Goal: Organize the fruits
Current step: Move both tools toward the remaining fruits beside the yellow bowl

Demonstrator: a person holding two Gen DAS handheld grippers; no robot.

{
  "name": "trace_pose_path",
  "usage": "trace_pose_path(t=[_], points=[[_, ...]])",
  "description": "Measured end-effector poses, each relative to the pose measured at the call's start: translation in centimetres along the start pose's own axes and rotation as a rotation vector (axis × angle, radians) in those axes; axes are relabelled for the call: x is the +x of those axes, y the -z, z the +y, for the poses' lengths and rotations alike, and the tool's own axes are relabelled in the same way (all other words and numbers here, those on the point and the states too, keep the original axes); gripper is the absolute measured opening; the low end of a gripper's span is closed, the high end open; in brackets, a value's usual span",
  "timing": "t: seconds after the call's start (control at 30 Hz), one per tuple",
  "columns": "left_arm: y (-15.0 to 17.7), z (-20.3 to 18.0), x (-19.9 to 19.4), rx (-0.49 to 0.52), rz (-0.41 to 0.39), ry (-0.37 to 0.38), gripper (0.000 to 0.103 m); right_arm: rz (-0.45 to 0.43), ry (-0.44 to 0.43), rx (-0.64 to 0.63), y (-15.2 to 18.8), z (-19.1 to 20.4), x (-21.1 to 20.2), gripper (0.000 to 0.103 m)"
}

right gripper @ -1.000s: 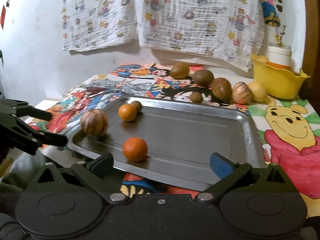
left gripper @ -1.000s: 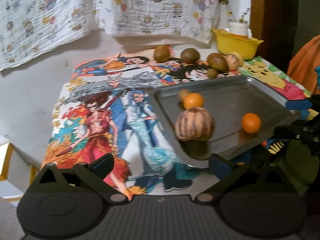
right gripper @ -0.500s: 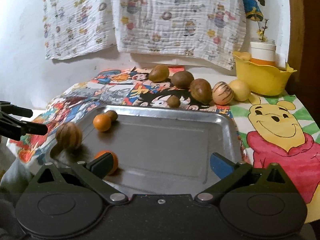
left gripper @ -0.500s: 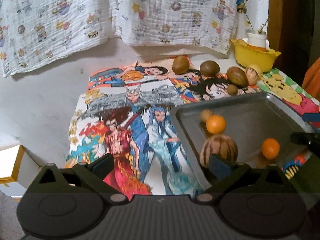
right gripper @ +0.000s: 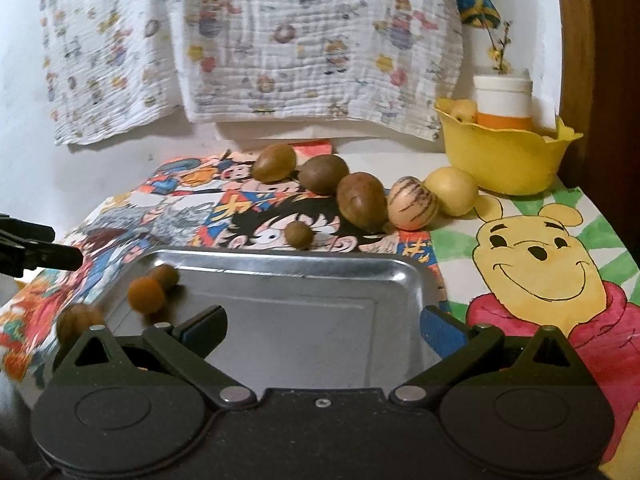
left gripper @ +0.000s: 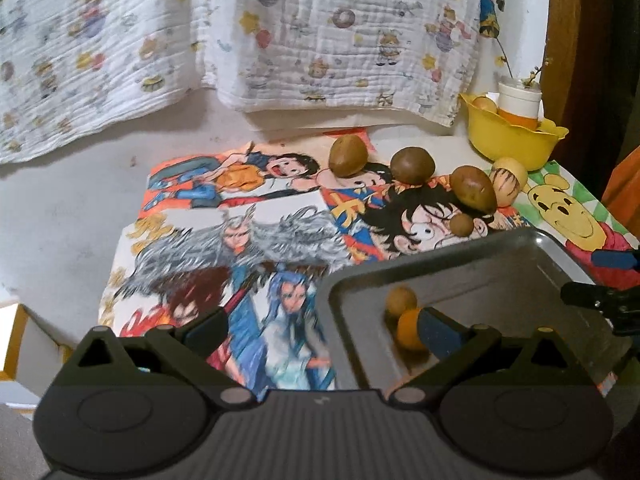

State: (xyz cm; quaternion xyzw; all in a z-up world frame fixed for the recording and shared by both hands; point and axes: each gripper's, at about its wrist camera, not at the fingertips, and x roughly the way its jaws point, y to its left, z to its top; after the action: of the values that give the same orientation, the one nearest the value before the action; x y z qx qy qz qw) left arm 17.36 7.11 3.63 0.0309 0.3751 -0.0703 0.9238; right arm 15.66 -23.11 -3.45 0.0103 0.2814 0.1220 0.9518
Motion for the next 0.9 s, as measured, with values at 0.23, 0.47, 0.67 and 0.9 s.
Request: trace_pose_path(t=[0.23,0.47,0.67,0.9], points=[[-3.2,-2.1,3.4,0.025,0.022,0.050,0.103,0.030,0.030,0.038,-2.0,-2.3,2.5,0.102],[-5.3,-4.7,7.1,0.100,0.050,0.136,0.103,0.047,0.071,0.073,-4.7,-4.2,4.4,0.102],[-6.9,-7.2,10.3,0.205,0.068,0.205,0.103,0.073,0.111,0.176,-6.7,-6.1,6.4,0.102],[-7.4,-9.7,13.9,0.291,0.098,0.257,0.103,0.076,0.100,0.335,-8.2,-7.9,9.0,0.102]])
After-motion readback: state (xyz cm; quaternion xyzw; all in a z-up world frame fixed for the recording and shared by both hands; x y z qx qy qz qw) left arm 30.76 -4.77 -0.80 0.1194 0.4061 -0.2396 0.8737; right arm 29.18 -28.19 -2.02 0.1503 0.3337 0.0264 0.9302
